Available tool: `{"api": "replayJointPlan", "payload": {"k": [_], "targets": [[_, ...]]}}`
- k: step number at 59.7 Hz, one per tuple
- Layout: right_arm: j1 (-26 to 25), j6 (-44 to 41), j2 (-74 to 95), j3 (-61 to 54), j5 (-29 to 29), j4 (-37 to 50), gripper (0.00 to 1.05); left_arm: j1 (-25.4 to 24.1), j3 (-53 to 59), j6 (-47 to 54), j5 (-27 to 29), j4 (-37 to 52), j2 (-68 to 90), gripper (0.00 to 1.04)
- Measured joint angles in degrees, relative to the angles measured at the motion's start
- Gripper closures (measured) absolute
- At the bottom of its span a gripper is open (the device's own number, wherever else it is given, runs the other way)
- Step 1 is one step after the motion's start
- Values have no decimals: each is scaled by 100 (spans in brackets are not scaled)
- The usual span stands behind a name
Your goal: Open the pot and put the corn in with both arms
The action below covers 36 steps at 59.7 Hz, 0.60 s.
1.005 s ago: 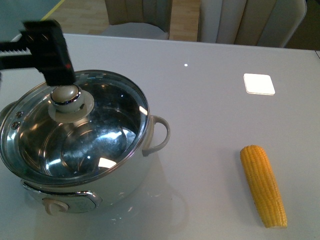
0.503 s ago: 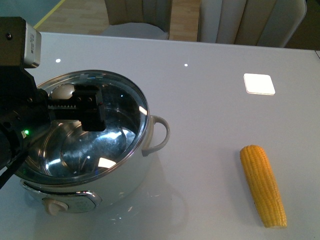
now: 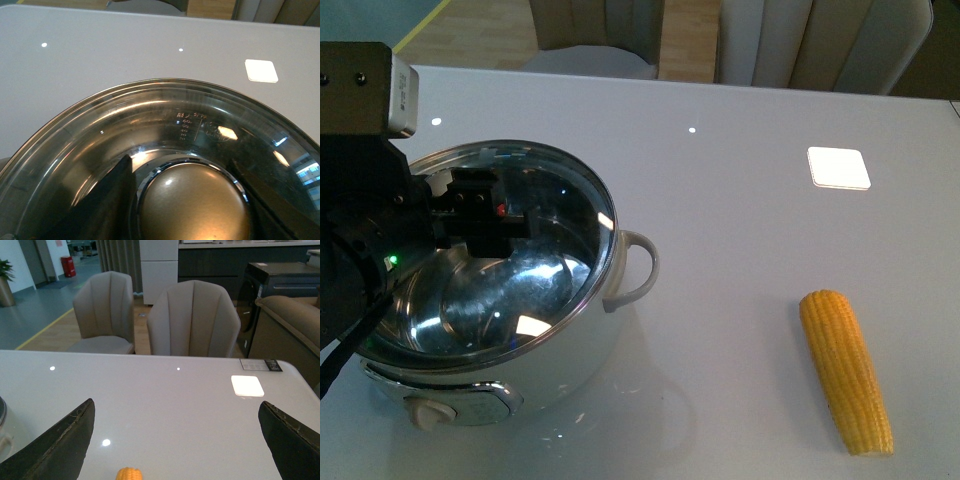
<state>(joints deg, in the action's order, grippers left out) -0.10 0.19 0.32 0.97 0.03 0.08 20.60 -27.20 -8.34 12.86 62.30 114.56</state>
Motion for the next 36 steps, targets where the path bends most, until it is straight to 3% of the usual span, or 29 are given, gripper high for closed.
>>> {"api": "replayJointPlan", "payload": {"k": [5, 36], "targets": [[0, -2, 0, 0, -2, 0, 9, 24, -7, 103, 13, 35, 2, 60], [0, -2, 0, 0, 0, 0, 9, -96, 101, 238, 133, -291, -798, 60]]}}
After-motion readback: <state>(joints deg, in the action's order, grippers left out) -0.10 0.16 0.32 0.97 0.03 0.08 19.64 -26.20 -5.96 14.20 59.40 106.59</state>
